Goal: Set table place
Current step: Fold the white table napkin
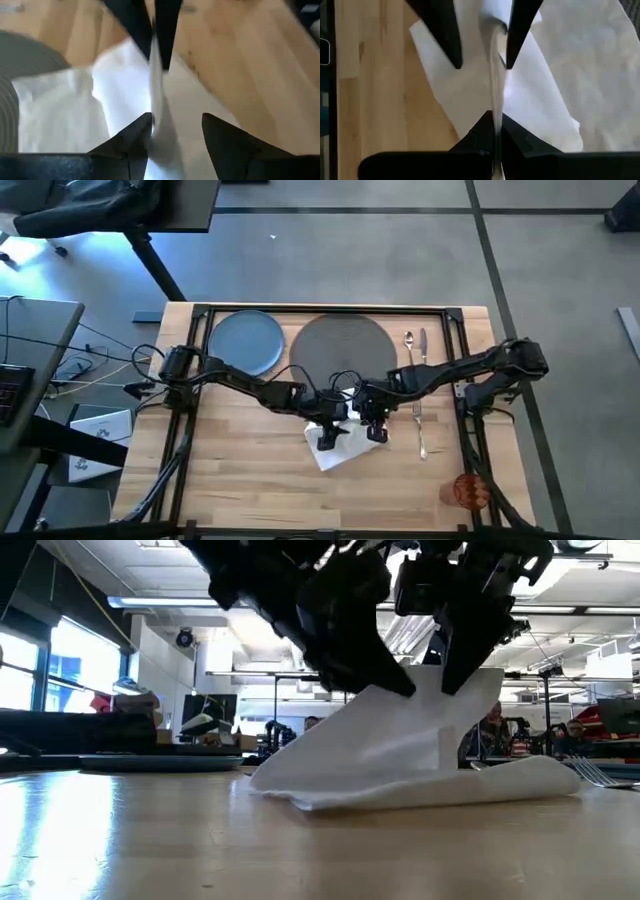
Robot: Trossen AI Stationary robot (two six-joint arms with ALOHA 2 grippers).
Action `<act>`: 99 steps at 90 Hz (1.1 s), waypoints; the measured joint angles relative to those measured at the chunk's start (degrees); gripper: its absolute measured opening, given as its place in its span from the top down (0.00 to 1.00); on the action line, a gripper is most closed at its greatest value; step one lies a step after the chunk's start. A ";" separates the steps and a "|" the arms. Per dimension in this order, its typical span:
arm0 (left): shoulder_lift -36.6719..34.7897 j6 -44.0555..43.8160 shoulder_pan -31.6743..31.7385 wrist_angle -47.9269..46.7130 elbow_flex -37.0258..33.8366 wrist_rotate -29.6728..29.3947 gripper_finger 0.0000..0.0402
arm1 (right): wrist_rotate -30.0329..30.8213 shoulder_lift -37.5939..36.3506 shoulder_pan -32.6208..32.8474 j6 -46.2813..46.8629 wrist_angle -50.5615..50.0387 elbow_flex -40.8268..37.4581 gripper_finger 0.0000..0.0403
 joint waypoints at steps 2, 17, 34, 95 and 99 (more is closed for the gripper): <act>-0.15 -0.01 -0.11 -0.04 0.00 -0.13 0.61 | 0.02 -0.02 0.00 0.12 0.00 0.00 1.00; -3.16 2.68 -0.94 -6.68 0.02 0.06 0.61 | 0.03 0.00 0.00 0.37 -0.11 0.00 1.00; -5.66 5.89 -3.09 -14.83 0.02 1.33 0.61 | 0.05 0.00 0.00 0.26 -0.13 0.00 1.00; -4.59 -4.27 -3.16 -24.70 0.02 4.20 0.63 | 2.28 0.00 -0.04 -0.04 -0.35 0.00 1.00; -4.59 -5.01 -3.13 -24.87 0.02 4.36 0.65 | 2.32 0.00 -0.04 0.15 -0.29 0.00 1.00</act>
